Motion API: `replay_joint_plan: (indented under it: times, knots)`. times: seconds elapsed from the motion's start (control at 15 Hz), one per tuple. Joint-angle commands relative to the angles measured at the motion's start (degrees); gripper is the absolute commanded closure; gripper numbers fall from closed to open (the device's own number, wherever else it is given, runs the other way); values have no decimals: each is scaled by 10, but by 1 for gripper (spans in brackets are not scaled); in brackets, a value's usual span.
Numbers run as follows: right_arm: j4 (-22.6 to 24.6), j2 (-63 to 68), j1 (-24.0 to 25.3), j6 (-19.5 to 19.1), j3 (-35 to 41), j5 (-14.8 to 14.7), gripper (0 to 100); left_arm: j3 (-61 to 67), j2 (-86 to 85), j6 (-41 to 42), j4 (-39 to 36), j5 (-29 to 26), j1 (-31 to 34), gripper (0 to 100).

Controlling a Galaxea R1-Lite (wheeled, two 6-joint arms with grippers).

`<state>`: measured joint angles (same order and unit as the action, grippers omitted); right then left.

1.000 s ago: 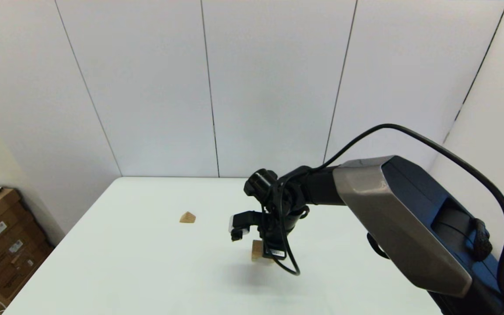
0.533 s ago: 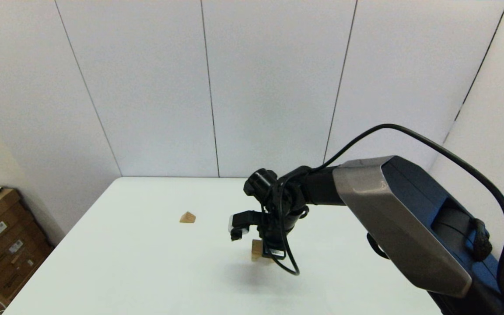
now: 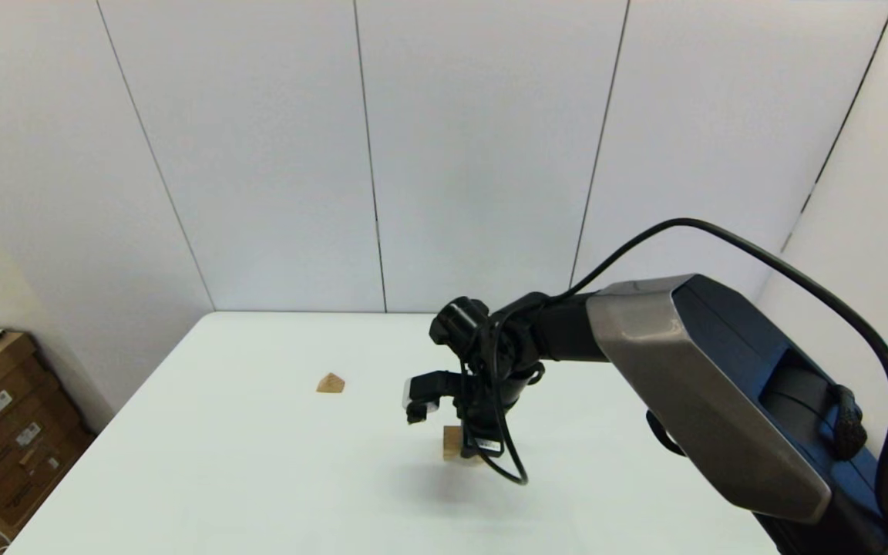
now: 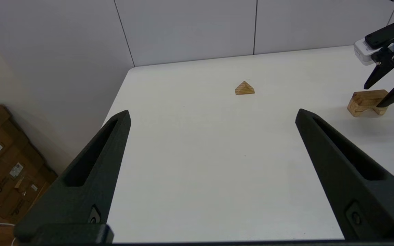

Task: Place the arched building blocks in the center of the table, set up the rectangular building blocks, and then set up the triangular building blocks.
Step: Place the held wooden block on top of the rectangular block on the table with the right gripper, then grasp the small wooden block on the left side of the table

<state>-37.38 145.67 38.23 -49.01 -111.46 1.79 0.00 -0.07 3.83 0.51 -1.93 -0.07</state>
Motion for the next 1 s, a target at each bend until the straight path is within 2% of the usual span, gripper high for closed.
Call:
replay_joint_plan:
  times: [0.07, 0.4, 0.6, 0.8, 1.0]
  knots:
    - [-2, 1, 0, -4, 0, 1, 0, 0, 1, 0, 0, 0, 0, 0]
    - [-2, -42, -11, 7, 1, 1, 0, 0, 1, 0, 0, 0, 1, 0]
    - [-30, -163, -27, 41, 34, 2, 0, 0, 1, 0, 0, 0, 1, 0]
    - [-39, -369, -62, 50, 190, 1, 0, 0, 1, 0, 0, 0, 0, 0]
    - [-38, -619, -94, 92, 406, 1, 0, 0, 1, 0, 0, 0, 1, 0]
